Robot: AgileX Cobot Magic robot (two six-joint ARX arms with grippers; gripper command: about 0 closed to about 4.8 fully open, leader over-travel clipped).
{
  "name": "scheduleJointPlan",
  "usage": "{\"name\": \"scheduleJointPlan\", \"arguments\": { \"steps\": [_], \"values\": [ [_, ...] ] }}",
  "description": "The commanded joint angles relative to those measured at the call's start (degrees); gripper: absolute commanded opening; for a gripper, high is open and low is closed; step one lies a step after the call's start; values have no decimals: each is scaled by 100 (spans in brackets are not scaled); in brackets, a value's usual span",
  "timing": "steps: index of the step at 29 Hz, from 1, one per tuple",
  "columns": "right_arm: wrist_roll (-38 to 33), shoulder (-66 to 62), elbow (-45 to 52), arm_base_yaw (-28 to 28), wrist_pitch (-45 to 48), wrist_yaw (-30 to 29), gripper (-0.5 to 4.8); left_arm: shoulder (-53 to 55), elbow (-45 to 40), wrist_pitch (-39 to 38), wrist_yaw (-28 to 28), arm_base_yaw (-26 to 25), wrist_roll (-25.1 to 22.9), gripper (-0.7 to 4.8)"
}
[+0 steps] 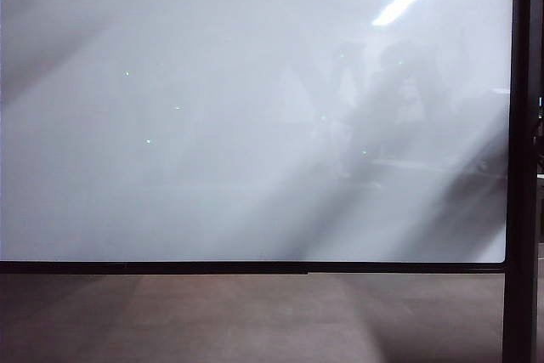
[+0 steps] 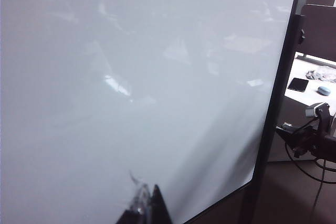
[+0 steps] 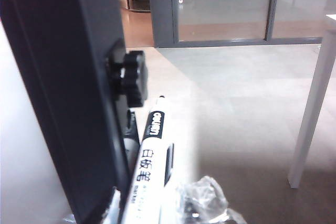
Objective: Reach to the right to find the marker pen, pick it up, and write the number 2 on the whiteboard.
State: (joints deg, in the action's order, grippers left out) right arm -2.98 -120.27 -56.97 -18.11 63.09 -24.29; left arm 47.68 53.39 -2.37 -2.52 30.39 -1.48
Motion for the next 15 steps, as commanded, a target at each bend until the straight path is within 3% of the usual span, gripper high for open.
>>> {"name": "scheduleJointPlan", "arguments": {
  "steps": [1,15],
  "values": [
    [4,26,-37,11,-9,-22,143,-4,15,72,-7,-9,-4,-5],
    [4,26,-37,11,59,-9,143,-4,15,70,-4,-9,-4,-5]
  ]
}}
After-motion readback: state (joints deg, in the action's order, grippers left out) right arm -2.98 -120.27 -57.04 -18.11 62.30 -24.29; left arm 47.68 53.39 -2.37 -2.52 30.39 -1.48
